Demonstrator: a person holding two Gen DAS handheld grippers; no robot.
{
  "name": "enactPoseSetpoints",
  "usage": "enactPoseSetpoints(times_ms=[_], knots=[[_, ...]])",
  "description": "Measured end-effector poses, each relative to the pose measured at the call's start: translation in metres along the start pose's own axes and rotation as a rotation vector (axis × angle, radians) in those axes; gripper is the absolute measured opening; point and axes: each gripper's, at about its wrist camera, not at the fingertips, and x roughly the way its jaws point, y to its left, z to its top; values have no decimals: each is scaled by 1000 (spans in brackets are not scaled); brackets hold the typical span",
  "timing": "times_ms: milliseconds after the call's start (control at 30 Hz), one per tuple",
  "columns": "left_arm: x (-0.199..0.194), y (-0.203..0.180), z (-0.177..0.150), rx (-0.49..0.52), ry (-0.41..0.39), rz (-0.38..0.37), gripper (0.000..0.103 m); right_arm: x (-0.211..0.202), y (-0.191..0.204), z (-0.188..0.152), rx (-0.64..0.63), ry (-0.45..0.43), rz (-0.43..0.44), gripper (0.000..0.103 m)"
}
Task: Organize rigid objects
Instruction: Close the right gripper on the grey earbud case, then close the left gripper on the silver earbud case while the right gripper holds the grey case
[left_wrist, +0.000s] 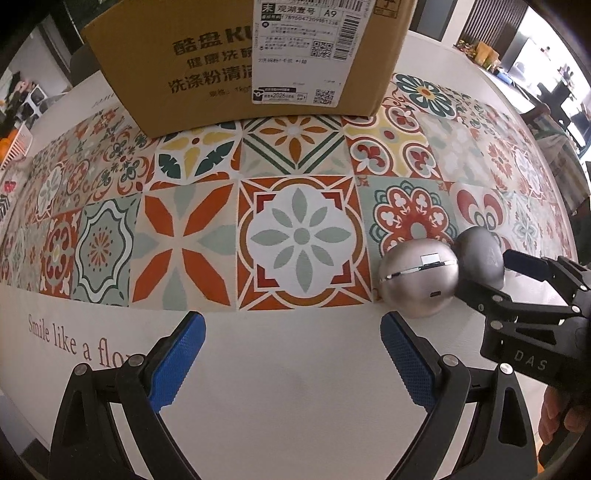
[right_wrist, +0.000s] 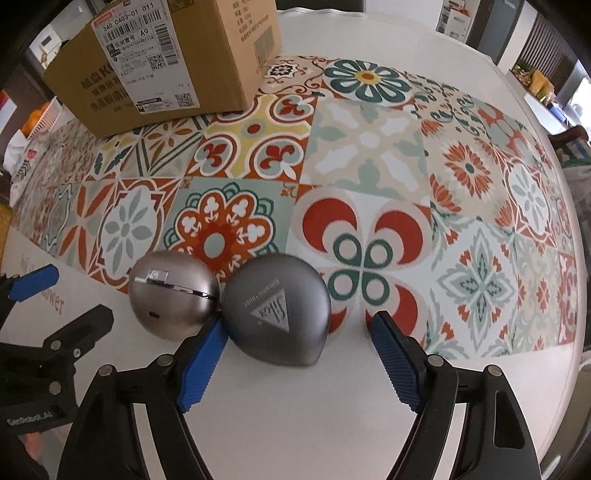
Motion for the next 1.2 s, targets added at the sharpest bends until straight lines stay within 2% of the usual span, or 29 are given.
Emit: enactPoseSetpoints(times_ms=[200, 333, 567, 767, 1000, 1200], knots=[[2, 5, 0, -12, 1, 4, 97, 2, 5, 4, -13, -19, -6, 71], [1, 4, -1, -9, -1, -2, 97, 1, 9, 8, -9, -38, 9, 56], [-6, -8, 3, 20, -14, -26, 96, -10, -3, 2, 47, -44, 34, 56], [-9, -27, 5, 70, -24, -70, 94, -24, -22, -14, 111, -69, 23, 56], [-4, -55, 9, 139, -22, -117, 83, -31, -50, -31, 162, -72, -8, 56], [5, -69, 13, 171, -20, -156, 75, -31, -57, -37, 187, -68, -15, 56]])
